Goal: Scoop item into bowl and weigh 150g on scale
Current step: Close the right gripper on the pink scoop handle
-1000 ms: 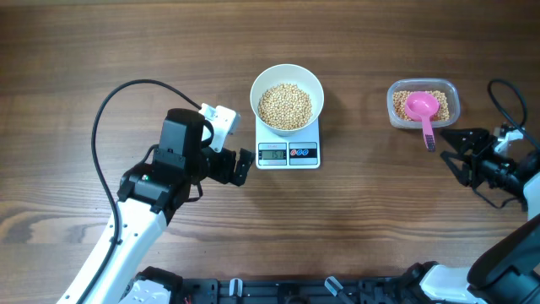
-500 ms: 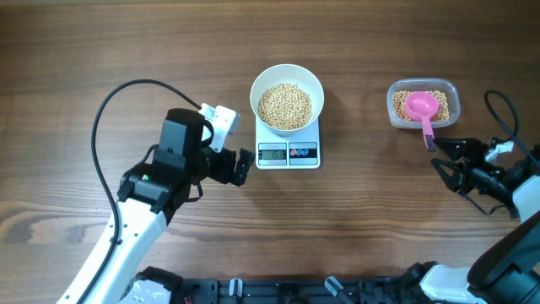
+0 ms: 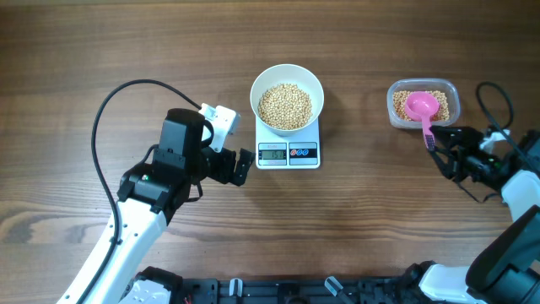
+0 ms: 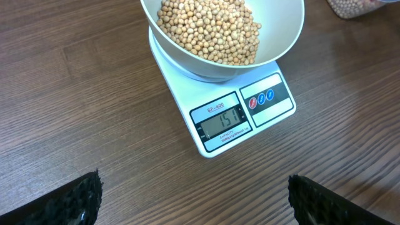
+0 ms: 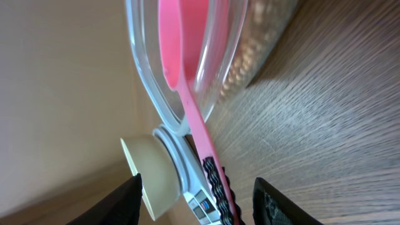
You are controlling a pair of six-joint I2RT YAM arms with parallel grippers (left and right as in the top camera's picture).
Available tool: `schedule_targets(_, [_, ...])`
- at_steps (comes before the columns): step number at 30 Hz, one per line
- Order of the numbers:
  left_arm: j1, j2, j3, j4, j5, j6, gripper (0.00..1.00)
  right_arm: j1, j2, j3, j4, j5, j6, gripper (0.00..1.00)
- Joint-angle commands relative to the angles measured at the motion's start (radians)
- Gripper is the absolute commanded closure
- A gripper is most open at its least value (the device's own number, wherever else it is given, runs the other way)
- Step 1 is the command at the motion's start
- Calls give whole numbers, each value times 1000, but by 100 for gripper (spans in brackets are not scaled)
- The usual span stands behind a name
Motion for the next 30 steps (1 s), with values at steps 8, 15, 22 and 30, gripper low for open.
schedule_targets(8, [-4,5,-3,0,-6,-6,0,24,6,-10,23,89,52,52])
schedule_targets(15, [-4,5,-3,0,-6,-6,0,25,6,-10,35,99,60,63])
schedule_targets(22, [-4,5,-3,0,-6,-6,0,26,6,-10,35,78,77,70])
schedule_targets(30, [-4,5,-3,-1,-6,-6,0,26,6,-10,32,50,77,64])
